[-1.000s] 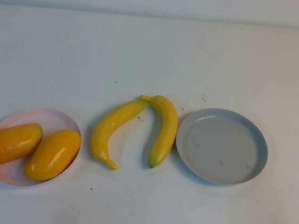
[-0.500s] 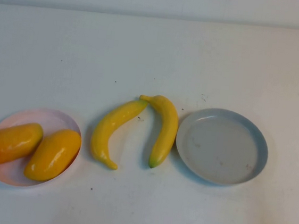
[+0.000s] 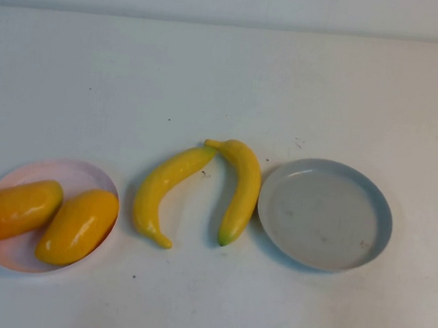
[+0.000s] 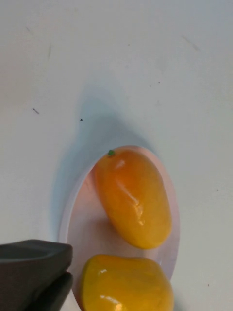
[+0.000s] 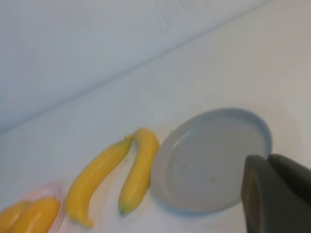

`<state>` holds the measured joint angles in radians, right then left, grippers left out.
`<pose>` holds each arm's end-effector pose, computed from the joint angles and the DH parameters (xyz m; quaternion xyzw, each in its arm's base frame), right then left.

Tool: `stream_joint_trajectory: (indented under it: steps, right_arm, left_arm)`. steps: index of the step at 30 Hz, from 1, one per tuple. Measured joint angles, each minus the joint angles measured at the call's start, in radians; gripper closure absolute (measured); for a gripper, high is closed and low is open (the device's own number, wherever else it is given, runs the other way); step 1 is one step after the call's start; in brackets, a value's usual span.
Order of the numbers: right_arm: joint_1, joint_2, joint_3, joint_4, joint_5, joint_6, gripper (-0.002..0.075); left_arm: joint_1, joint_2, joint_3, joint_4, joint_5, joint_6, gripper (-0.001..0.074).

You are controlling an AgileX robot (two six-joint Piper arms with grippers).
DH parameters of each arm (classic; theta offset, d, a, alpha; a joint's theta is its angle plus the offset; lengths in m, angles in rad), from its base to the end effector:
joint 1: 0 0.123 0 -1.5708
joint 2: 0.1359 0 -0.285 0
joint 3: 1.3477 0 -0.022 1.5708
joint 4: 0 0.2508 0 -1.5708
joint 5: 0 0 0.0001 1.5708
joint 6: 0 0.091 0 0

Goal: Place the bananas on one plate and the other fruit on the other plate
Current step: Put another type of fruit in the right plate

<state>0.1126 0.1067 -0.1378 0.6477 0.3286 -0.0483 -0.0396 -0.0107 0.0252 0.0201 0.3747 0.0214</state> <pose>0.0557 0.0242 0.2297 0.1098 0.7482 0.2883 0.5873 0.0526 -0.0014 0.1716 0.0299 0.8049 0.0031 0.5927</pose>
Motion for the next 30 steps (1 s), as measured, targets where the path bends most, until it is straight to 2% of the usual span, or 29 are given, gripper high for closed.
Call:
stream_joint_trajectory:
  steps: [8,13,17,20,26,30]
  right_arm:
    - [0.0,0.443,-0.366,-0.091,0.447,0.0,0.0743]
    - [0.0,0.716,-0.529,-0.209,0.596,-0.011,0.0743]
    - [0.011,0.896,-0.632,-0.231,0.618,-0.043,0.0743]
    - [0.078,1.009,-0.704,-0.239,0.601,-0.047,0.0743]
    - [0.283,1.215,-0.865,-0.25,0.593,-0.046,0.074]
    - [0.412,1.352,-0.986,-0.3,0.636,-0.035,0.0694]
  left_arm:
    - [0.0,0.0,0.0,0.0,0.0,0.0,0.0731]
    - [0.0,0.0,0.0,0.0,0.0,0.0,0.0731]
    - [0.0,0.0,0.0,0.0,0.0,0.0,0.0731]
    - [0.0,0.0,0.0,0.0,0.0,0.0,0.0731]
    - [0.0,0.0,0.0,0.0,0.0,0.0,0.0731]
    - [0.0,0.0,0.0,0.0,0.0,0.0,0.0731]
